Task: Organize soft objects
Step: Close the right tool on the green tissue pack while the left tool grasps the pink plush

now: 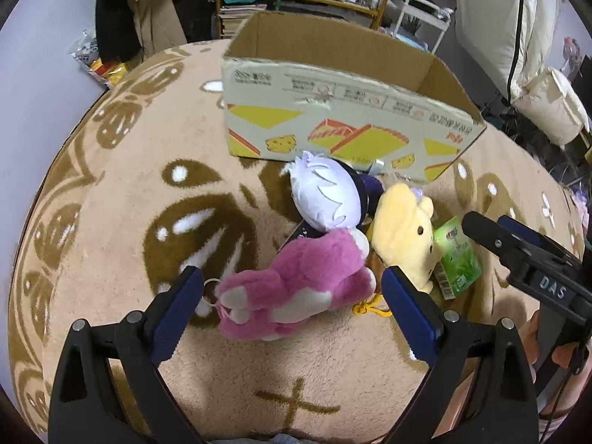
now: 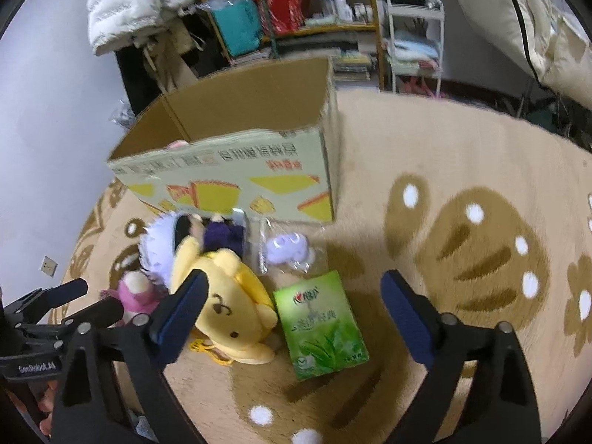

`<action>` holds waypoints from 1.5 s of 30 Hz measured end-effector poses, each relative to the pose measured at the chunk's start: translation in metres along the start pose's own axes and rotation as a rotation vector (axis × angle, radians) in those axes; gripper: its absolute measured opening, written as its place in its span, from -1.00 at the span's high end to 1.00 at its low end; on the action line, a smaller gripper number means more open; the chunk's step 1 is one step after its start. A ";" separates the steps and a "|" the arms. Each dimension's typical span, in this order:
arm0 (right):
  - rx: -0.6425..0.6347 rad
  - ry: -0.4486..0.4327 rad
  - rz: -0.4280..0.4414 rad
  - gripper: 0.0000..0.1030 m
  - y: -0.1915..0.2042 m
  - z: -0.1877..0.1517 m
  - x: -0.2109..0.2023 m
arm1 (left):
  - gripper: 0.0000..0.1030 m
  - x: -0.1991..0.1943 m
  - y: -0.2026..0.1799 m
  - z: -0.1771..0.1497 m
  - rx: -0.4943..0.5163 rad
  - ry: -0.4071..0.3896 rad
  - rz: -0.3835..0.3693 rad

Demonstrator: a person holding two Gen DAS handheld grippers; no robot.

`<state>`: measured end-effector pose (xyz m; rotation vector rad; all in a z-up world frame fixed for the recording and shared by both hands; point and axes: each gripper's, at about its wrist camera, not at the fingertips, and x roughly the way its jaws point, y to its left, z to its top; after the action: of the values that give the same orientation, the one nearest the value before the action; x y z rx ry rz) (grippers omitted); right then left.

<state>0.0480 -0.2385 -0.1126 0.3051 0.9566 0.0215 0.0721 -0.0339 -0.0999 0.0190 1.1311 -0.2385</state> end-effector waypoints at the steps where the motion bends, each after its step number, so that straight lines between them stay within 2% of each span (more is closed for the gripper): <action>1: 0.008 0.014 -0.007 -0.85 -0.002 0.000 0.004 | -0.86 0.001 -0.001 0.000 0.005 0.006 -0.002; 5: 0.043 0.070 -0.022 -0.68 -0.009 -0.002 0.017 | -0.86 0.009 -0.009 -0.001 0.033 0.032 0.001; 8: 0.061 0.111 -0.029 -0.57 -0.014 -0.005 0.026 | -0.86 0.013 -0.013 -0.001 0.053 0.038 0.032; 16: 0.058 0.199 -0.044 -0.57 -0.015 -0.010 0.046 | -0.87 0.024 -0.015 0.001 0.069 0.058 0.083; 21: 0.069 0.212 -0.038 -0.57 -0.015 -0.010 0.050 | -0.92 0.030 -0.018 0.003 0.084 0.061 0.099; 29: 0.137 0.253 -0.004 -0.57 -0.028 -0.009 0.064 | -0.92 0.042 -0.016 0.003 0.073 0.100 0.067; 35: 0.136 0.263 -0.001 -0.59 -0.032 -0.008 0.067 | -0.92 0.050 -0.007 0.005 0.032 0.124 0.042; 45: 0.138 0.274 0.002 -0.62 -0.036 -0.006 0.071 | -0.84 0.056 -0.001 0.008 0.019 0.116 0.021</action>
<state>0.0801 -0.2603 -0.1821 0.4378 1.2324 -0.0009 0.1012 -0.0464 -0.1464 0.0626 1.2435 -0.2321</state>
